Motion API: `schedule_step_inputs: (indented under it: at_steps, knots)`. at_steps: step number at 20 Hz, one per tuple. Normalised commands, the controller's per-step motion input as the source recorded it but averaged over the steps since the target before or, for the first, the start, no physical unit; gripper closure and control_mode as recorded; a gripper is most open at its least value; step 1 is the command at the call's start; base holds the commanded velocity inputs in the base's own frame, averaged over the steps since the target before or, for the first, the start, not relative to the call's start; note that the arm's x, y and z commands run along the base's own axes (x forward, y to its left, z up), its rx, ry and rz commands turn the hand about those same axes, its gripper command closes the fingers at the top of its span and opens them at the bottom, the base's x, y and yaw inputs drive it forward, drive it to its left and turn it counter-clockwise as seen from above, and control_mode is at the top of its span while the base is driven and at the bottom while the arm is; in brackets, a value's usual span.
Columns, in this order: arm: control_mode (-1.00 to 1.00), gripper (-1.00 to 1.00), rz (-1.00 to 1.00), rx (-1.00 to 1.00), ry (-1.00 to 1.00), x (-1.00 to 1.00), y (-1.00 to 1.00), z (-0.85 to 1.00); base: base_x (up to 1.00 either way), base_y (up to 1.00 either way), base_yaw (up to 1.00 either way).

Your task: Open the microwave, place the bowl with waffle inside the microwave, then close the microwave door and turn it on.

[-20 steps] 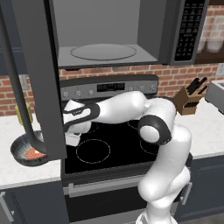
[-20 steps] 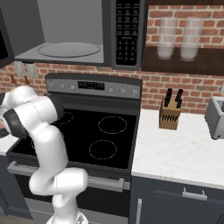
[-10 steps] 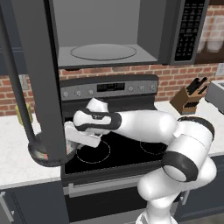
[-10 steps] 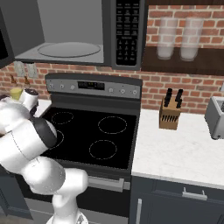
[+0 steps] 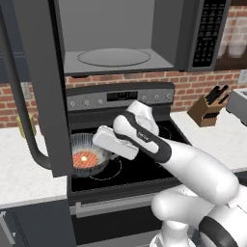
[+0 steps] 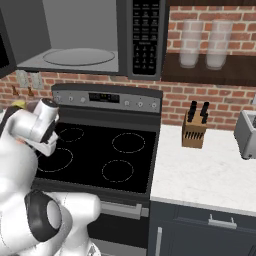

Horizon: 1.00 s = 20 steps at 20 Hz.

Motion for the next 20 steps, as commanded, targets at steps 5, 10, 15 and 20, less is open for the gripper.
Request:
schedule_step_inputs:
  at_steps: [5,10,15,20]
  knots:
    - [-1.00,1.00,-0.16,-0.05,0.10,-0.26,-0.77,0.89,0.00,0.00,0.00]
    - [-1.00,1.00,-0.22,-0.06,0.10,-0.30,-0.65,0.99,0.00,0.00,0.00]
    - [-1.00,1.00,-0.25,-0.05,-0.02,-0.49,-0.72,0.80,0.00,0.00,0.00]
    - [-1.00,1.00,-0.22,-0.01,-0.03,-0.49,-0.65,0.64,0.00,0.00,0.00]
